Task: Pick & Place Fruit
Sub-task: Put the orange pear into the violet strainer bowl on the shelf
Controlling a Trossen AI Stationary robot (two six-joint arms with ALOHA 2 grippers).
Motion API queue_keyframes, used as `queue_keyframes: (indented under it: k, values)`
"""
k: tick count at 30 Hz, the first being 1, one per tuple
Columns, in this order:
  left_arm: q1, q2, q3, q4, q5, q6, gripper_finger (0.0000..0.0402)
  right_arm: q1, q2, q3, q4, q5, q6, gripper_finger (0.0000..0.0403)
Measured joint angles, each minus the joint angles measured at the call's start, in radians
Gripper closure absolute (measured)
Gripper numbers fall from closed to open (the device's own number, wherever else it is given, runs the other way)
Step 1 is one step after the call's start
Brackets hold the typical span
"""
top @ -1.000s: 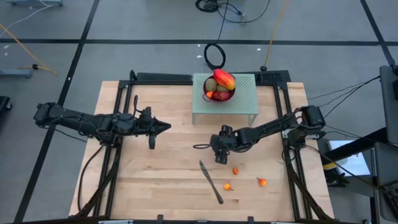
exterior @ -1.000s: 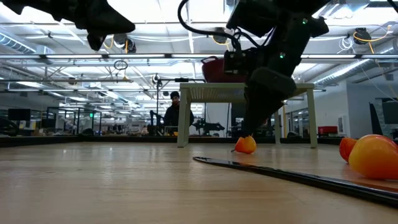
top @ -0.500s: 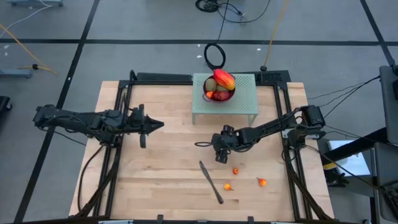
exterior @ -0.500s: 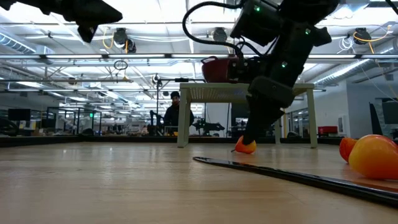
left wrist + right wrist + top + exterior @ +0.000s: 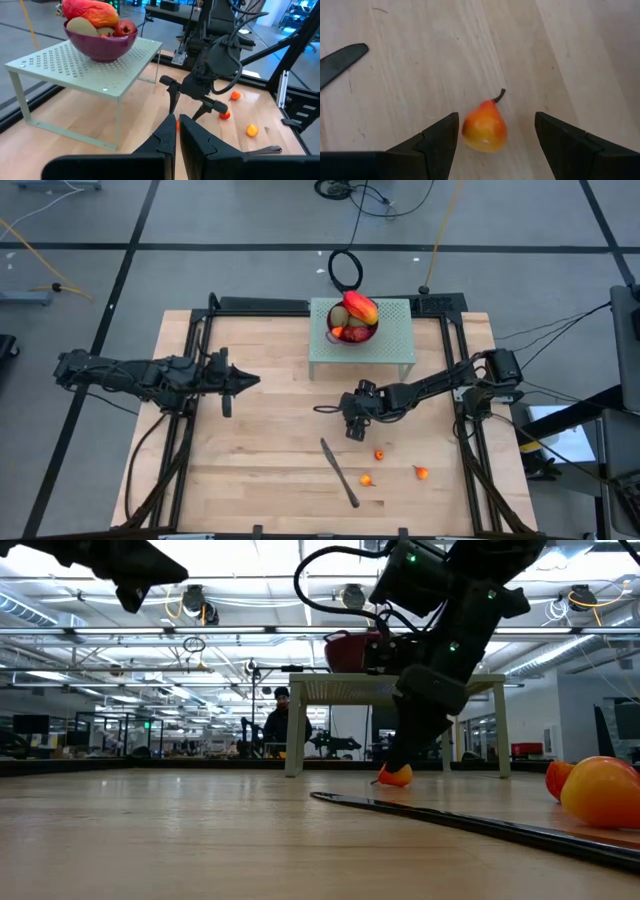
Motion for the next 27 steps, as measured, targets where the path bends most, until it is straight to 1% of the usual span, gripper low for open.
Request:
queue_keyframes:
  k: [5, 12, 16, 19, 27]
  values:
    - [0.000, 0.000, 0.000, -0.003, 0.000, 0.004, 0.0380, 0.000, 0.000, -0.004, 0.005, -0.015, 0.000, 0.0149]
    - [0.000, 0.000, 0.000, -0.009, 0.000, 0.004, 0.0380, 0.000, 0.000, -0.059, 0.075, -0.026, 0.018, 0.0149]
    - [0.000, 0.000, 0.000, -0.009, 0.000, 0.003, 0.0380, 0.000, 0.000, -0.059, 0.087, -0.024, 0.018, 0.0149]
    - [0.000, 0.000, 0.000, -0.009, 0.000, 0.002, 0.0380, -0.001, 0.000, -0.059, 0.099, 0.001, 0.018, 0.0149]
    - [0.000, 0.000, 0.000, -0.008, 0.000, -0.005, 0.0380, -0.002, 0.000, -0.058, 0.090, 0.000, 0.014, 0.0150]
